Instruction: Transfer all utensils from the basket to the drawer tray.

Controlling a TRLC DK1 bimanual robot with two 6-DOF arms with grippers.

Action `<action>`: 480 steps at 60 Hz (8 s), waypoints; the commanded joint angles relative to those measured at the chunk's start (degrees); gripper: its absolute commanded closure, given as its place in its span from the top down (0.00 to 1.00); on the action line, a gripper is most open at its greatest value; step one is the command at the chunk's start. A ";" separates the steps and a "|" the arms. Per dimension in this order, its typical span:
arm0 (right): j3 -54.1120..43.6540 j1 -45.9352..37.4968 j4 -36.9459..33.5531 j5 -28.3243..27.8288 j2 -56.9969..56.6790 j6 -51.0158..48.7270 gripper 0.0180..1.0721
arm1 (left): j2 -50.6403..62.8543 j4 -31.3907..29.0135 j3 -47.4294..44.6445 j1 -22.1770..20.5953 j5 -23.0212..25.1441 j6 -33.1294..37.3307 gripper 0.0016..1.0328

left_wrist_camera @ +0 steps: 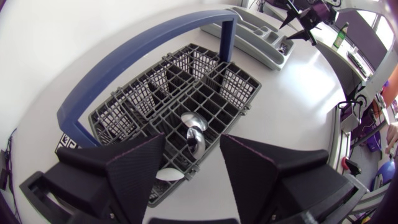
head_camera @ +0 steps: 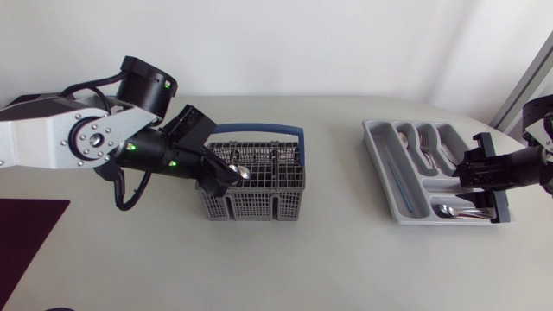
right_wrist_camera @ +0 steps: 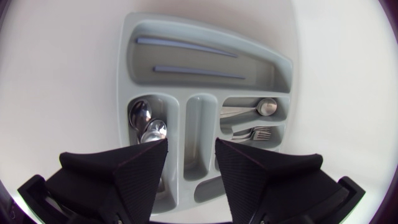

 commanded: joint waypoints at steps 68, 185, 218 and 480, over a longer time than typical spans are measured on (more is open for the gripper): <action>-10.97 21.28 -8.56 -0.37 -21.75 16.16 0.65 | 3.98 -13.28 11.23 6.06 19.17 -3.44 0.04; -7.80 54.67 -0.21 -27.88 -22.72 61.51 0.44 | -6.66 -12.05 7.45 -12.93 31.39 5.00 0.03; -8.42 54.76 2.25 -27.80 -20.87 60.46 0.05 | -7.54 -12.84 5.96 -12.84 31.47 5.62 0.03; -30.57 -1.84 32.67 -2.84 -18.06 19.94 0.95 | 7.32 -7.48 7.98 1.75 2.03 -27.52 0.53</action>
